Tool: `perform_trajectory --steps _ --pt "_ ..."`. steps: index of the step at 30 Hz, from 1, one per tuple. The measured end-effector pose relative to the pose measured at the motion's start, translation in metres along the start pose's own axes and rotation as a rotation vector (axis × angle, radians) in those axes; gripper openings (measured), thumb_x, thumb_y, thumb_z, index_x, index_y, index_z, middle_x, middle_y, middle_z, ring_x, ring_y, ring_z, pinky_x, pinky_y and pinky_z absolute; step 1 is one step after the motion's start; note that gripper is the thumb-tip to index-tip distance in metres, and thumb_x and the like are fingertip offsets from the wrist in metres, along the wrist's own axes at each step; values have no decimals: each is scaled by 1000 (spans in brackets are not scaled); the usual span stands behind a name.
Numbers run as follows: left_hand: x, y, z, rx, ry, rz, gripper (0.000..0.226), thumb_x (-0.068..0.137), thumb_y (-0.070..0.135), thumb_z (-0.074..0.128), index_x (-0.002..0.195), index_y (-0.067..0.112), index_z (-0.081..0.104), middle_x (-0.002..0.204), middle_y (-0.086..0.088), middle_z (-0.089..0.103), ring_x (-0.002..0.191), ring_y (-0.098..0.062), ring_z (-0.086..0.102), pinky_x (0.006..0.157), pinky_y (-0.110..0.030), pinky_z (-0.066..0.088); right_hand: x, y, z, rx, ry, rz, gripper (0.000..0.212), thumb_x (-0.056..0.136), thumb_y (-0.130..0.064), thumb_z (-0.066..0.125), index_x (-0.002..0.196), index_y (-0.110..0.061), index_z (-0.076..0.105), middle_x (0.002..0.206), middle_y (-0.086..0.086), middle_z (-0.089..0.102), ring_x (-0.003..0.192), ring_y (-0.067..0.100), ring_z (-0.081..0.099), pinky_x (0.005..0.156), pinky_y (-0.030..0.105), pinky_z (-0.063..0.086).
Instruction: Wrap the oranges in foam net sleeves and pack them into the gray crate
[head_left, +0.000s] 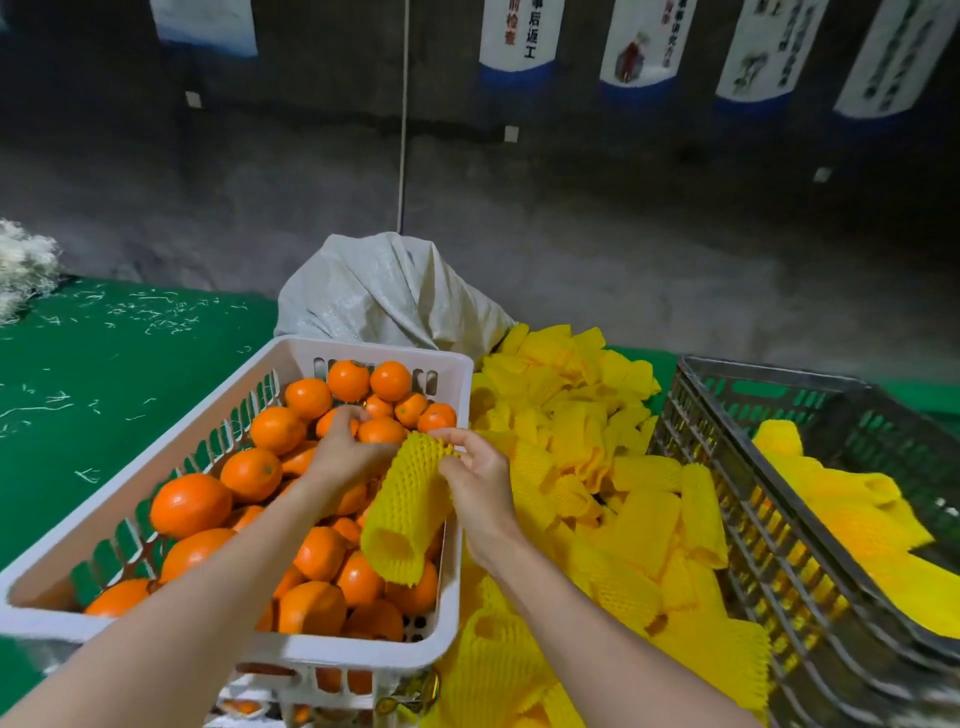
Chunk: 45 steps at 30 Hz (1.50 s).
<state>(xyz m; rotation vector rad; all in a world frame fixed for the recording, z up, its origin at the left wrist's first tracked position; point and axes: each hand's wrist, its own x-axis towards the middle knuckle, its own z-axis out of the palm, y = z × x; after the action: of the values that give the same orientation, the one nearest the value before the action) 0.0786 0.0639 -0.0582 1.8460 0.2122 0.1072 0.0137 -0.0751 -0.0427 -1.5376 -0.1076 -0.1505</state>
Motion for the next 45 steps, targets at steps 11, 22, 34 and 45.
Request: perform_trajectory --steps 11,22,34,45 --pt "-93 67 40 -920 -464 -183 45 68 8 60 112 11 54 107 -19 64 86 -30 66 62 -39 60 -47 -32 -85 196 -156 -7 44 83 17 34 95 -14 64 66 -2 68 61 8 62 58 19 50" --pt "-146 75 127 -1169 -500 -477 51 93 23 51 140 6 40 135 -28 48 116 -40 54 88 -54 47 -87 -48 -158 302 -115 92 20 75 -10 52 92 -7 61 70 5 69 60 13 64 54 18 50" --pt "-177 60 155 -1060 -508 -413 34 67 29 66 89 3 72 82 -17 71 71 -25 70 64 -34 57 -98 -39 -178 -383 121 -318 27 91 -1 52 88 -27 59 87 -9 63 82 2 58 73 14 43" --pt "-183 52 163 -774 -525 -21 59 72 42 62 127 23 53 116 -4 69 107 -16 65 80 -27 56 -75 -16 -176 -339 399 -349 75 83 -72 26 102 -6 56 88 -13 53 78 3 54 67 19 41"
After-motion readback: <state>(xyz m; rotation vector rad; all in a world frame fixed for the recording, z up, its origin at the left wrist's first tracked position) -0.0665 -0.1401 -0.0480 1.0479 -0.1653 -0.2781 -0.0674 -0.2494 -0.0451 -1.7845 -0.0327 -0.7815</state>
